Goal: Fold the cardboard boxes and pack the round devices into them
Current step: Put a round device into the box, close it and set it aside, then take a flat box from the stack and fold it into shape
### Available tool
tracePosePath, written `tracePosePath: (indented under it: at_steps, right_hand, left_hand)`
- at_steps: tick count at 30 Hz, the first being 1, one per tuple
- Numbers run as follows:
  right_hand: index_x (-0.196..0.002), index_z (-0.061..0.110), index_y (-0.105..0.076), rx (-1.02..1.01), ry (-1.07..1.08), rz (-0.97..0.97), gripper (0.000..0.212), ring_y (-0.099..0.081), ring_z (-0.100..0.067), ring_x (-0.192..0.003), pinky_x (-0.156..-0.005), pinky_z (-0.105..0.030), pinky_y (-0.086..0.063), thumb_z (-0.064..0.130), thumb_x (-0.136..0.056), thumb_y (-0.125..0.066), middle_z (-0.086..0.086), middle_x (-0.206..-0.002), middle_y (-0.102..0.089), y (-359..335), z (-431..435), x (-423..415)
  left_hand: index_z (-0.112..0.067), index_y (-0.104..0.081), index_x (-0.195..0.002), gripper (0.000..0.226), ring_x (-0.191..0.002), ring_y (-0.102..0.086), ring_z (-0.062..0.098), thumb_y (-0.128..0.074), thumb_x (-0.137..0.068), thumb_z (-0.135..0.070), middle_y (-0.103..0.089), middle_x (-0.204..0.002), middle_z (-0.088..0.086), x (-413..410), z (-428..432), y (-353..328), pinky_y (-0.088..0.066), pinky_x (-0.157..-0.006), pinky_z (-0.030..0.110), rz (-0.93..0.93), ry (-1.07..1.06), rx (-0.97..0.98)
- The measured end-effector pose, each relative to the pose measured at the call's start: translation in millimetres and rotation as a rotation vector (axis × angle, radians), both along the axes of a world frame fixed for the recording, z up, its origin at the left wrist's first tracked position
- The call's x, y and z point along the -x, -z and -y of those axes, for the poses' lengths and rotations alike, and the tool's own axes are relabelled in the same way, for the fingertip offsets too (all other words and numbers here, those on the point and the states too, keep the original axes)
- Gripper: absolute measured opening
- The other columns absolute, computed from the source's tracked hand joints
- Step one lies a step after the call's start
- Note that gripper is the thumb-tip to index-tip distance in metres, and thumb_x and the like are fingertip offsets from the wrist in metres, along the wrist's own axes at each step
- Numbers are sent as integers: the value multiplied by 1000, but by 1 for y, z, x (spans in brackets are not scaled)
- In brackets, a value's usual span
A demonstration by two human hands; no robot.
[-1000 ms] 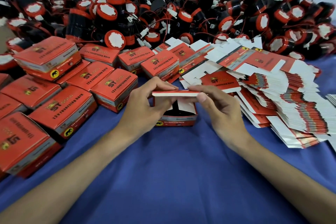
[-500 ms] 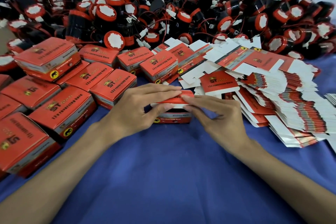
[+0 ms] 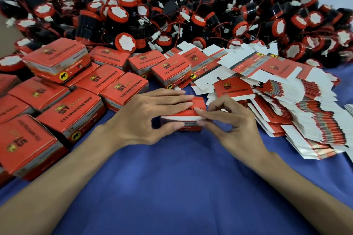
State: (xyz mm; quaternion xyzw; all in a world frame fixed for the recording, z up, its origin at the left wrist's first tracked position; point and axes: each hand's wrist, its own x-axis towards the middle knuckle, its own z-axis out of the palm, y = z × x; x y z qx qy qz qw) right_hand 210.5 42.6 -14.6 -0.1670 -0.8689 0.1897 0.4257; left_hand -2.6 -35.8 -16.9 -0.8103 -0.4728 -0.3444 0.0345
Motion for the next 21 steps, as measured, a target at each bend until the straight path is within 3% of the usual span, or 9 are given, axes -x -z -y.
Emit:
tracePosePath:
  at_steps: [7,11,14,19,21]
  right_hand:
    - [-97,-1,-74,29,-46,-1,19,-51,-7,-76,-71,-10,-39,1,-78,-72,-9,-83,-57,1,-1,0]
    - [-100,4,-74,68,-82,51,22,-56,-17,-95,-75,-24,-50,2,-79,-73,-12,-104,-57,4,-2,-2]
    - [-99,4,-75,18,-75,64,22,-62,-24,-101,-79,-34,-54,-3,-79,-73,-13,-112,-63,4,-3,-1]
    - [-103,4,-74,-127,-5,142,24,-62,-22,-104,-92,-34,-50,22,-90,-65,-9,-115,-66,2,-10,-5]
    - [-107,2,-70,-241,178,156,29,-62,-27,-108,-95,-38,-47,25,-94,-57,-10,-118,-65,-6,-21,-8]
  left_hand:
    - [-6,-54,-131,40,-135,-44,20,-56,-94,-22,-51,-137,0,-12,-1,5,-40,-110,36,-60,-2,-45]
    - [-7,-68,-116,28,-124,-54,19,-59,-91,-16,-57,-128,-2,-18,1,6,-53,-92,42,-91,-96,-163]
    - [-9,-72,-109,25,-119,-58,19,-60,-89,-16,-65,-120,1,-21,2,6,-56,-87,42,-85,-135,-187]
    - [-9,-74,-107,26,-111,-65,21,-72,-86,-24,-69,-114,4,-24,1,6,-55,-90,46,-208,-253,-275]
    - [-12,-75,-105,23,-100,-70,23,-72,-86,-25,-72,-110,4,-24,-1,4,-53,-93,46,-310,-366,-337]
